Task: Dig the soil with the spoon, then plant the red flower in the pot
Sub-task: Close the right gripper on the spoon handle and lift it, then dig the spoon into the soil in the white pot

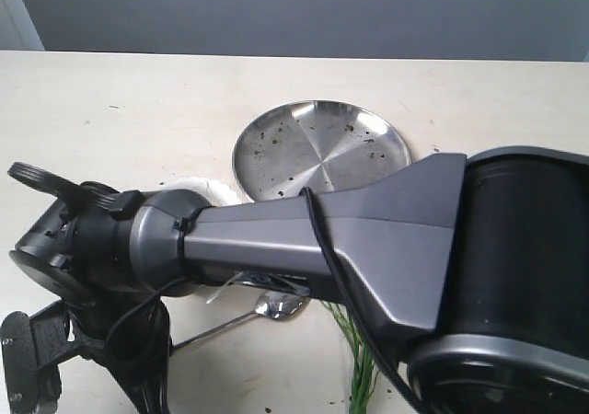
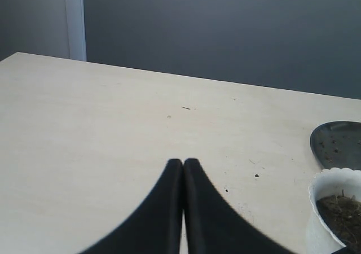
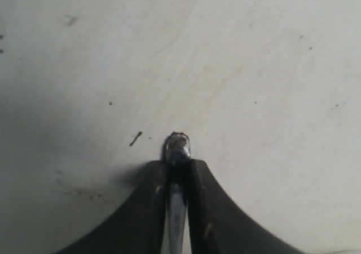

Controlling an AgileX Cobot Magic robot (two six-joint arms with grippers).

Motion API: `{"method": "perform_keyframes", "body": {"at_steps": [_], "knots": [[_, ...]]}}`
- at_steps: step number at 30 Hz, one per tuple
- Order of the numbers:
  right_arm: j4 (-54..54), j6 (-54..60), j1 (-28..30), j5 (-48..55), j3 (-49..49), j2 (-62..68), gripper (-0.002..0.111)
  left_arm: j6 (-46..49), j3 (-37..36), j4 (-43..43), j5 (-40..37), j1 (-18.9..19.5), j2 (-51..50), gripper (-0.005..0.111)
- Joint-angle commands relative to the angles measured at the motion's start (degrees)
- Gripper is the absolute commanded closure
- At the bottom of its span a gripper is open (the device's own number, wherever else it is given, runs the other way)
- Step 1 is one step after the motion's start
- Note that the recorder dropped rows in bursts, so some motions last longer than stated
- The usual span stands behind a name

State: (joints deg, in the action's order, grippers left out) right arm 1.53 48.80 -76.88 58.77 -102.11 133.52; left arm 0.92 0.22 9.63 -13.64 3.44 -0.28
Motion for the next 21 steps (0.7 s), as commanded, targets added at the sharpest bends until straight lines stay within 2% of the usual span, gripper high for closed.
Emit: {"method": "perform_keyframes", "body": {"at_steps": [1, 21], "knots": [[-0.4, 0.0, 0.5, 1.4, 0.0, 0.7, 0.109, -0.3, -0.2, 0.5, -0.1, -0.1, 0.3, 0.106], [-8.4, 0.0, 0.5, 2.6, 0.0, -10.6, 0.109, -0.3, -0.2, 0.5, -0.1, -0.1, 0.3, 0.106]]}}
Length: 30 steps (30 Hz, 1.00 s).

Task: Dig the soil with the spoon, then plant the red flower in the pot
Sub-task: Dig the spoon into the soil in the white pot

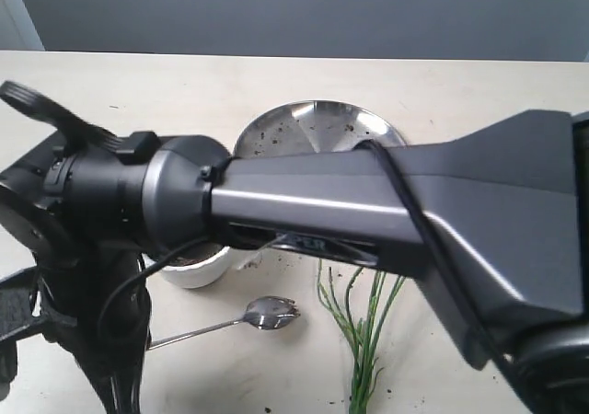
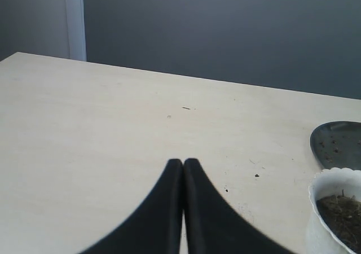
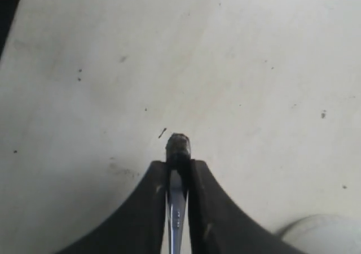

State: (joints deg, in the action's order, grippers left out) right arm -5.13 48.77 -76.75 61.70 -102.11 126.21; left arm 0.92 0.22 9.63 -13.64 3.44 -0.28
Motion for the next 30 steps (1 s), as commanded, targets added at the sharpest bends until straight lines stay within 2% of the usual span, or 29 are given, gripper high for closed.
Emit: {"method": "perform_keyframes", "body": {"at_steps": [1, 5, 11, 16, 20, 24, 30], "knots": [[-2.6, 0.1, 0.3, -0.6, 0.0, -4.0, 0.109, -0.3, -0.2, 0.5, -0.1, -0.1, 0.3, 0.106], [-6.5, -0.9, 0.3, -0.9, 0.0, -10.5, 0.109, -0.3, -0.2, 0.5, -0.1, -0.1, 0.3, 0.106], [-4.2, -1.1, 1.1, -2.1, 0.0, -19.5, 0.109, -0.3, -0.2, 0.5, -0.1, -0.1, 0.3, 0.106], [-12.9, -6.4, 8.3, -16.1, 0.3, -21.3, 0.109, -0.3, -0.2, 0.5, -0.1, -0.1, 0.3, 0.106], [-15.4, -6.4, 12.0, -28.6, 5.5, -21.3, 0.109, -0.3, -0.2, 0.5, -0.1, -0.1, 0.3, 0.106], [-21.6, -6.3, 14.1, -40.7, 11.2, -21.3, 0.109, -0.3, -0.2, 0.5, -0.1, -0.1, 0.3, 0.106], [-22.8, -6.4, 15.0, -56.1, 20.4, -21.3, 0.109, -0.3, -0.2, 0.5, -0.1, -0.1, 0.3, 0.106]]}}
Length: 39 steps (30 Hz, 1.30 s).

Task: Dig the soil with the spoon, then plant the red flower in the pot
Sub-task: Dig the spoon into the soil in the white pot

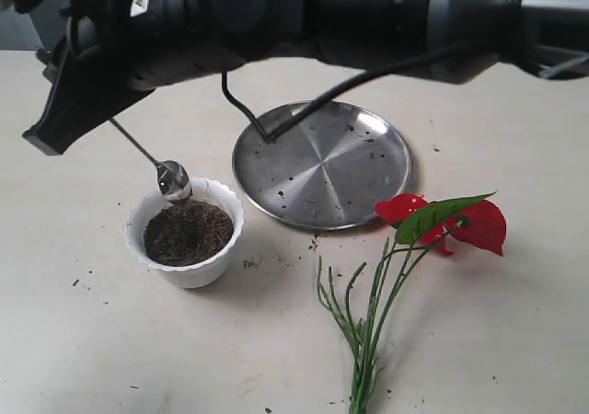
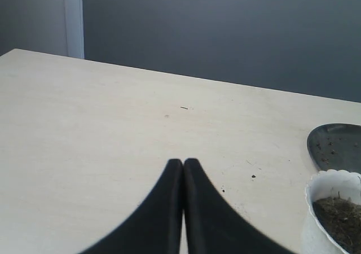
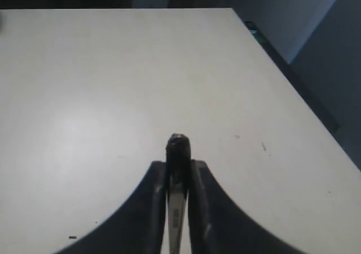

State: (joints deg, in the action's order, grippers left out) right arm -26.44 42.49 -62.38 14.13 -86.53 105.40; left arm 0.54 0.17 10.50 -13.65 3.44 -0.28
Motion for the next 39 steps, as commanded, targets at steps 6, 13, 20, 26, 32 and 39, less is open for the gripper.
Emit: {"method": "perform_keyframes", "body": {"at_steps": [6, 13, 20, 26, 32, 39], "knots": [[-5.3, -0.1, 0.6, -11.8, 9.1, -0.5, 0.109, 0.0, -0.2, -0.4, -0.1, -0.1, 0.3, 0.106], [-5.4, -0.1, 0.6, -16.2, 13.9, -0.5, 0.109, 0.0, -0.2, -0.4, -0.1, -0.1, 0.3, 0.106], [-5.5, -0.1, 0.6, -17.1, 14.3, -0.5, 0.109, 0.0, -0.2, -0.4, -0.1, -0.1, 0.3, 0.106], [-6.7, -0.1, 0.6, -18.1, 14.3, -2.7, 0.109, 0.0, -0.2, -0.4, -0.1, -0.1, 0.3, 0.106], [-11.6, -0.4, 0.6, -16.0, 14.3, -5.5, 0.109, 0.0, -0.2, -0.4, -0.1, -0.1, 0.3, 0.106], [-13.5, -0.8, 0.5, -17.7, 16.1, -1.8, 0.109, 0.0, -0.2, -0.4, -0.1, -0.1, 0.3, 0.106]]}}
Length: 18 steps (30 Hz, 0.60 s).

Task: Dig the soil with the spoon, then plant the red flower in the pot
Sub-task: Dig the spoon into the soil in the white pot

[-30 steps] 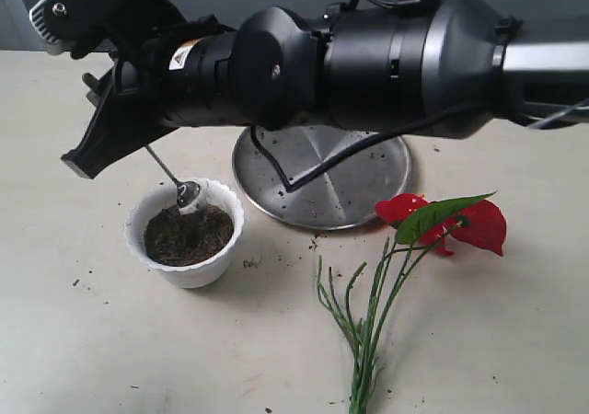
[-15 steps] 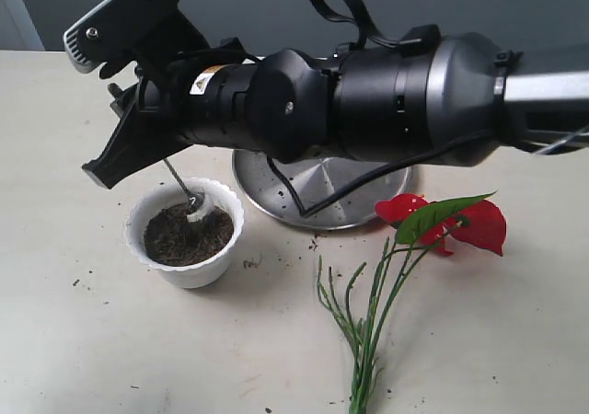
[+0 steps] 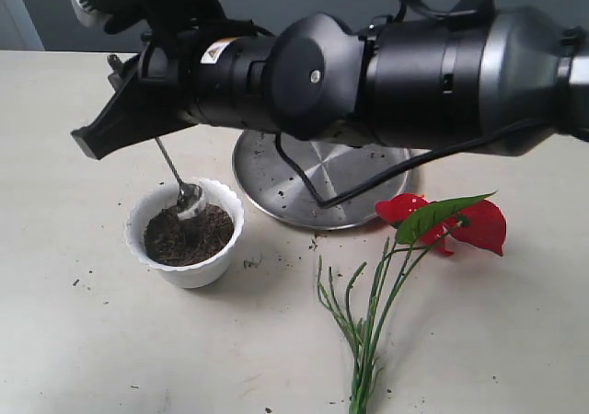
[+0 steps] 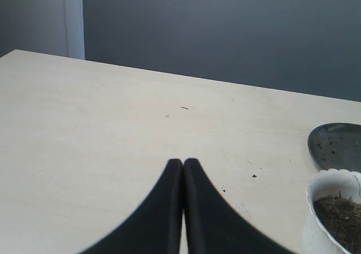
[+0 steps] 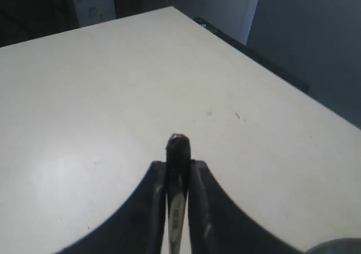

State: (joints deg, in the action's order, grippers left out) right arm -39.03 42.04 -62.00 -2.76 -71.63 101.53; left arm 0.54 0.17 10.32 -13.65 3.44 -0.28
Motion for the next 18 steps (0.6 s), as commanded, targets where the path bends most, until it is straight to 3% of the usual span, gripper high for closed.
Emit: {"method": "perform_keyframes", "body": {"at_steps": [1, 18], "knots": [[-0.9, -0.3, 0.1, -0.7, 1.3, 2.7, 0.109, 0.0, -0.2, -0.2, -0.1, -0.1, 0.3, 0.106], [-0.1, -0.3, 0.1, -3.7, 1.0, -2.0, 0.109, 0.0, -0.2, -0.2, -0.1, -0.1, 0.3, 0.106]]}}
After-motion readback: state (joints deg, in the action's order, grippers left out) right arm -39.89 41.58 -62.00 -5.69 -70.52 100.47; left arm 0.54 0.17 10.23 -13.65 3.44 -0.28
